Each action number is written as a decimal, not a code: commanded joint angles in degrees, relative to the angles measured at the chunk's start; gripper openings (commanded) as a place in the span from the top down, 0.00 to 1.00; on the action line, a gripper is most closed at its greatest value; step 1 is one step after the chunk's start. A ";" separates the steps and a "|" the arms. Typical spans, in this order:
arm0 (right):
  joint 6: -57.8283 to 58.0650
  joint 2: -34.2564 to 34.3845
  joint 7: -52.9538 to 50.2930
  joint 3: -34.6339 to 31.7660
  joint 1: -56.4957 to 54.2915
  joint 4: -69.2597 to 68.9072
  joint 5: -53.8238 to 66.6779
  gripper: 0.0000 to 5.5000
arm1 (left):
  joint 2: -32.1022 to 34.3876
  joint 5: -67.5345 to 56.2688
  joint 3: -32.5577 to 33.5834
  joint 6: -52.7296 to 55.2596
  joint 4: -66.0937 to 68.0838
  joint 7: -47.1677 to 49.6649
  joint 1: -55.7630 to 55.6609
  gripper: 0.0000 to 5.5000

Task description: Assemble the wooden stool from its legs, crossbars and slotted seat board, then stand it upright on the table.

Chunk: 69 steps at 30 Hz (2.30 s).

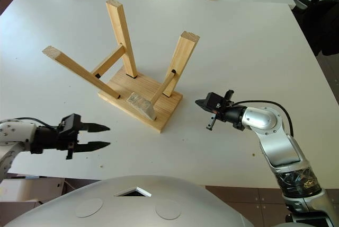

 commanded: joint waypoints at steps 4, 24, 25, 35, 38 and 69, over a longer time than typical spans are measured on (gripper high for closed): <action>-0.58 -2.68 3.72 1.99 5.08 -5.88 1.03 1.00 | -1.96 12.16 -0.44 -13.91 22.22 7.08 -11.56 0.59; -3.94 -4.48 6.58 4.26 1.37 -1.42 -2.03 1.00 | -12.19 29.69 -4.01 -35.52 35.20 29.25 -23.15 0.59; -4.08 -4.57 6.66 4.24 1.33 -1.28 -2.17 1.00 | -12.41 30.79 -4.07 -36.20 36.30 30.82 -23.77 0.59; -4.76 -3.95 6.46 6.17 0.36 0.01 -3.65 1.00 | -15.48 42.56 -9.96 -45.18 60.02 46.96 -31.65 0.59; -5.18 -2.40 4.98 7.26 -1.56 1.80 -5.10 1.00 | -17.84 42.76 -12.14 -47.28 61.40 47.88 -31.42 0.59; -14.04 5.56 -2.48 9.98 -12.54 21.55 -10.69 1.00 | -15.38 24.47 -11.41 -26.71 19.85 31.44 -11.24 0.59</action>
